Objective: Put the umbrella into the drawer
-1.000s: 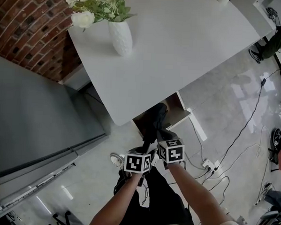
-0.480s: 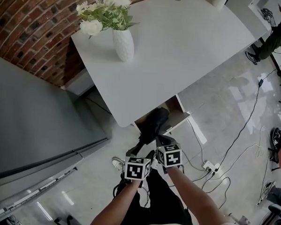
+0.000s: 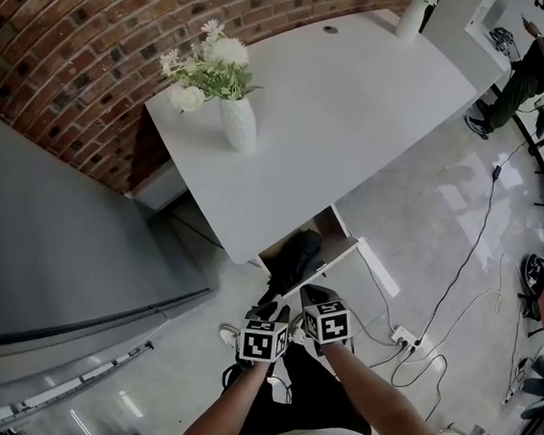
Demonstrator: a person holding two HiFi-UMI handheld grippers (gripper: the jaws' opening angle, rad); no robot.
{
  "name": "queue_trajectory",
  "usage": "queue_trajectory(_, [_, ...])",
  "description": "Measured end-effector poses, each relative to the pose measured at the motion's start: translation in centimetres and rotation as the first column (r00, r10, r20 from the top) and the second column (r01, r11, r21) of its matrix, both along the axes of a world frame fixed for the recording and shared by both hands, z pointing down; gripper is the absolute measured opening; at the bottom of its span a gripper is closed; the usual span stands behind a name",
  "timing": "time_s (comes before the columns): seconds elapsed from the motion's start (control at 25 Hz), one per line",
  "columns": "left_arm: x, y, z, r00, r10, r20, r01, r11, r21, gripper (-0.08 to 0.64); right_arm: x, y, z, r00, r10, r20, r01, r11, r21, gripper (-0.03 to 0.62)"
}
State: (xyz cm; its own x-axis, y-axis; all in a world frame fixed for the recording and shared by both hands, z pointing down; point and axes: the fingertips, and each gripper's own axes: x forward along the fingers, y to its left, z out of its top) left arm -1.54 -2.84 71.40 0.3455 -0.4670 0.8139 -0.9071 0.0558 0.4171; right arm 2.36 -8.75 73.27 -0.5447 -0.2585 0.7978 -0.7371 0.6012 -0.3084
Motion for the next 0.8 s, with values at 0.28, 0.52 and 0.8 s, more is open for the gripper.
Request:
queue_trajectory(0.28, [0.9,0.4,-1.8,0.997,0.000,-0.082,0.000,1.000,0.003,0.025,1.8,1.3,-3.6,0.996,0.013,0.083,-0.014,1.000,0.015,0.017])
queue_trajectory(0.52, [1.9,1.4,-2.1,0.971,-0.102,-0.217,0.084,0.992,-0.089,0.008,2.9,1.9,-7.5,0.996,-0.074,0.048,0.068,0.991,0.114,0.017])
queue_trajectory(0.8, [2.8,0.1,-5.4,0.939,-0.141,-0.313,0.155,0.988,0.021,0.009,2.6,3.1,-10.4,0.982,-0.109,0.151,0.090,0.988,0.128,0.016])
